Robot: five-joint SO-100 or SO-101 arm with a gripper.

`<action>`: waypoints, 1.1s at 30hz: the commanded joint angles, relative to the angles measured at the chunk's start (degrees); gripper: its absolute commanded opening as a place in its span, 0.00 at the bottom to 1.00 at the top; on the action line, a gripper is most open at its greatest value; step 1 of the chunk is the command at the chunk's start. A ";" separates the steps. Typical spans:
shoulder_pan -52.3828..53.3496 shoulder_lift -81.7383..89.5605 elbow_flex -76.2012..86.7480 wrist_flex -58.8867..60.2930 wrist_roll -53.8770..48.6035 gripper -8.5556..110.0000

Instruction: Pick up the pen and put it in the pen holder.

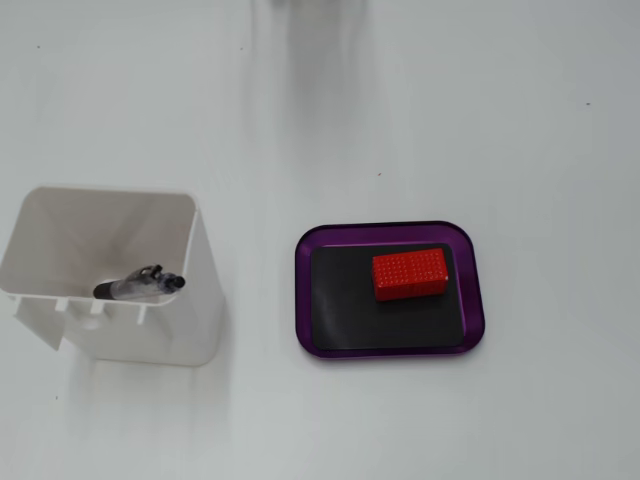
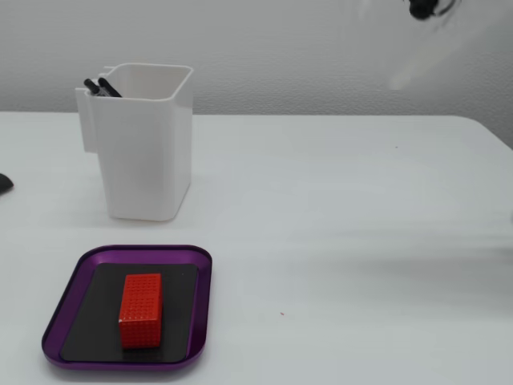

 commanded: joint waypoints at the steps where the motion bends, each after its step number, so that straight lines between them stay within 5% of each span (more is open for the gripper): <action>1: 0.44 11.25 17.75 -7.38 -0.26 0.15; 14: 0.44 49.75 52.38 -15.64 -0.26 0.15; 33: 0.35 47.72 59.41 -13.97 -0.26 0.07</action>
